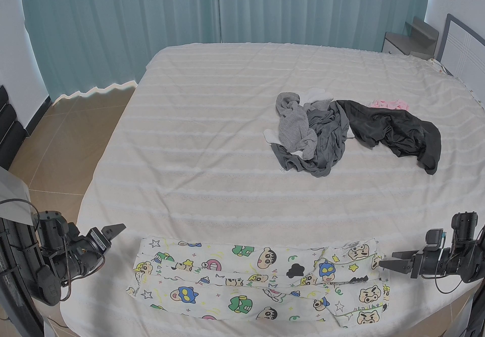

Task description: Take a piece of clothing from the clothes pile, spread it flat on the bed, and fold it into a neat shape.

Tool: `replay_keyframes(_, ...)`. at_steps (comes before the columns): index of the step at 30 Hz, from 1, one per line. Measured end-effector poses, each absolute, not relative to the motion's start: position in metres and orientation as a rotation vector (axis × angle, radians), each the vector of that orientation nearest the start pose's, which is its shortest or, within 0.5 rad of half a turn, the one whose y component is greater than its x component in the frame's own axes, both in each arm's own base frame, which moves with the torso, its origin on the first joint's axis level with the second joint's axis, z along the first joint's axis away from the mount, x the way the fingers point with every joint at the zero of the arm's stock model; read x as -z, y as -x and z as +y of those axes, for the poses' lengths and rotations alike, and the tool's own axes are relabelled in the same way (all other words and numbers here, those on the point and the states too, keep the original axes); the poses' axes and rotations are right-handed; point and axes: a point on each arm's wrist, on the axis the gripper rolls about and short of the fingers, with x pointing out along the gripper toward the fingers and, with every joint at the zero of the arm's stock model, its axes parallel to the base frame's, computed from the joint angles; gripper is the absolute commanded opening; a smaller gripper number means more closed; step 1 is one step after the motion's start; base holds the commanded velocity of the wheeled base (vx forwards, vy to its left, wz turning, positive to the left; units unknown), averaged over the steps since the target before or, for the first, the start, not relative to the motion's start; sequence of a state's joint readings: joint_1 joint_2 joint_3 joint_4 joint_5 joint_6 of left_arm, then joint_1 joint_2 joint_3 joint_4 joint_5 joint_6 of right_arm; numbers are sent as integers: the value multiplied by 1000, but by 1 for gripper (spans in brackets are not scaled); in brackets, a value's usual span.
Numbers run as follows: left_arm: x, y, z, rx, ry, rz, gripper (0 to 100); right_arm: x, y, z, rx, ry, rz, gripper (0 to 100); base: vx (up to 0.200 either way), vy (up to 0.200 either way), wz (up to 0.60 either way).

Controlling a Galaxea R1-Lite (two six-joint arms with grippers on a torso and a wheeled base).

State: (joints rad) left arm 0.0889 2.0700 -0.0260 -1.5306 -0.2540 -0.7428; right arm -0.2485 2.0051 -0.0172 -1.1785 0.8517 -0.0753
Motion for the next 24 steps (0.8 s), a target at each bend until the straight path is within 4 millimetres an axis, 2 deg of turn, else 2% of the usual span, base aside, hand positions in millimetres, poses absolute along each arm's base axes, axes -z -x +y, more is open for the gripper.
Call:
replay_keyframes(2, -30, -218, 17, -54, 927, 516, 100, -24, -186, -32, -586, -376, 635, 100, 0, 0, 0)
replay_keyframes(7, -41, -215, 21, -30, 1062, 481, 100, -45, -184, -26, -587, -460, 596, 100, 0, 0, 0)
replay_keyframes(12, -50, -212, 23, 31, 1175, 485, 100, -66, -190, -5, -589, -552, 585, 100, 0, 0, 0)
replay_keyframes(15, -52, -210, 25, 66, 1225, 508, 100, -75, -198, 17, -579, -569, 589, 100, 0, 0, 0)
replay_keyframes(19, -52, -208, 27, 76, 1257, 533, 100, -72, -205, 37, -589, -575, 629, 100, 0, 0, 0)
replay_keyframes(24, -52, -207, 30, 77, 1277, 547, 100, -51, -214, 49, -568, -586, 728, 100, 0, 0, 0)
